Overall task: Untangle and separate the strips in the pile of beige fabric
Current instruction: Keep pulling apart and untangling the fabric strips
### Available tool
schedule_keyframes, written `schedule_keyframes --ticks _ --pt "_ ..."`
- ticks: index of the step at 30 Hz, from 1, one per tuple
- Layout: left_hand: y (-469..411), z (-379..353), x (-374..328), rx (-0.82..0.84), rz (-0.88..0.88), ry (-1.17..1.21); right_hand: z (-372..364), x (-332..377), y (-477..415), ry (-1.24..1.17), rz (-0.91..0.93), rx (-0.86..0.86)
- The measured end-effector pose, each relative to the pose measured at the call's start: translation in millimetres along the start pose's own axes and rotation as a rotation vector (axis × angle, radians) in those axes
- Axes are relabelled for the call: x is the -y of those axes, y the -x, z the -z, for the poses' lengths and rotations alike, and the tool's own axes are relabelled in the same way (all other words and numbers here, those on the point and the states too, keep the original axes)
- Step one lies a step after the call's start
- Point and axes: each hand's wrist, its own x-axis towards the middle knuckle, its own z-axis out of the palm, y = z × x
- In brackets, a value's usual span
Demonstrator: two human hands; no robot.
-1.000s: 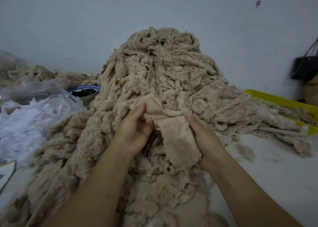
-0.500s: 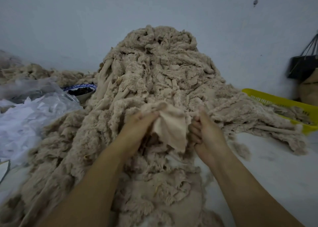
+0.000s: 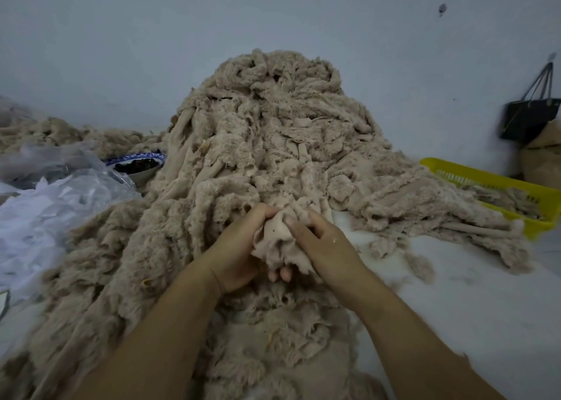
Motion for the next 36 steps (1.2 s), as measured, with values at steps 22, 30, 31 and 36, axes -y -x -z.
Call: schedule_keyframes --ticks 22,30,31,36 --pt "-21.0 -5.1 32.5 -0.397 -0.312 -0.772 22.7 -22.4 -14.7 0.266 -0.242 -0.374" --pt "-15.3 -15.0 29.8 -0.192 -0.261 -0.7 21.9 -17.6 -13.7 -0.054 -0.291 -0.473" --pt "-13.9 -14.2 27.9 -0.246 -0.187 -0.652 20.8 -16.8 -13.9 -0.064 -0.28 -0.46" --pt "-14.5 -14.7 24.3 -0.323 -0.054 -0.36 8.9 -16.8 -10.5 -0.024 -0.213 -0.218"
